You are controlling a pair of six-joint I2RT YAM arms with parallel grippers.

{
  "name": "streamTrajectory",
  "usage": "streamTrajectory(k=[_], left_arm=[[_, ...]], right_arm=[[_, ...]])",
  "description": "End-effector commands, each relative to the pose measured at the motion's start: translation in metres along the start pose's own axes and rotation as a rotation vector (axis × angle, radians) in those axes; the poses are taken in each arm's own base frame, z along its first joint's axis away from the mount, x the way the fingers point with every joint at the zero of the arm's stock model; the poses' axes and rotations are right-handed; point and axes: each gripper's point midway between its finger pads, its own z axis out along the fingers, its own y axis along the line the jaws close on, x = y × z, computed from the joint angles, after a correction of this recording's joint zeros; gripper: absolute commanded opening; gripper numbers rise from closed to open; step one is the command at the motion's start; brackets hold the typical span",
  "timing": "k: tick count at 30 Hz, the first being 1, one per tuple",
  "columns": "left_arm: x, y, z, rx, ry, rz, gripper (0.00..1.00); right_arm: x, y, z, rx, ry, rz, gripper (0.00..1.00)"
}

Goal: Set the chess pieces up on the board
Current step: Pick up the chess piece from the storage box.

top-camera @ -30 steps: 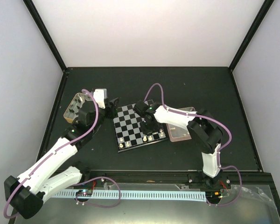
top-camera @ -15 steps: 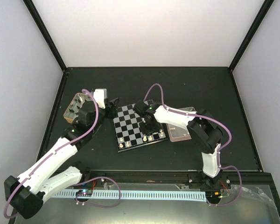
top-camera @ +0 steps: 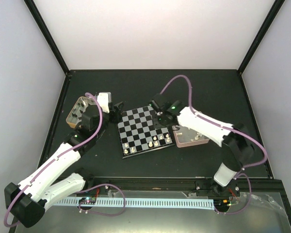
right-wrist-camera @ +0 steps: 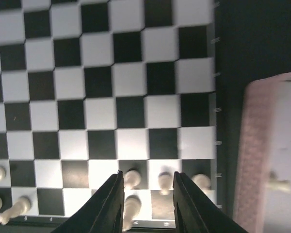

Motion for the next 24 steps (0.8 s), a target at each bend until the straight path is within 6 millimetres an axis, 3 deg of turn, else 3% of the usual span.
streamTrajectory(k=[1,6,9,17,24], left_arm=[[-0.011,-0.001,-0.003,0.012,-0.038,-0.013,0.56],[-0.012,-0.002,-0.003,0.019,-0.038,-0.015,0.56],[-0.011,-0.003,-0.003,0.024,-0.037,-0.016,0.57],[-0.011,-0.006,-0.002,0.039,-0.030,-0.015,0.57],[-0.012,-0.006,-0.003,0.042,-0.032,-0.012,0.57]], right_arm=[[-0.014,-0.065,-0.016,0.107,-0.111,0.174,0.30],[0.006,-0.144,-0.004,0.184,-0.084,0.343,0.31],[0.018,-0.168,0.011,0.192,-0.056,0.379,0.32],[0.011,-0.181,0.044,0.195,0.015,0.298,0.40],[0.007,-0.187,0.060,0.229,0.062,0.250,0.40]])
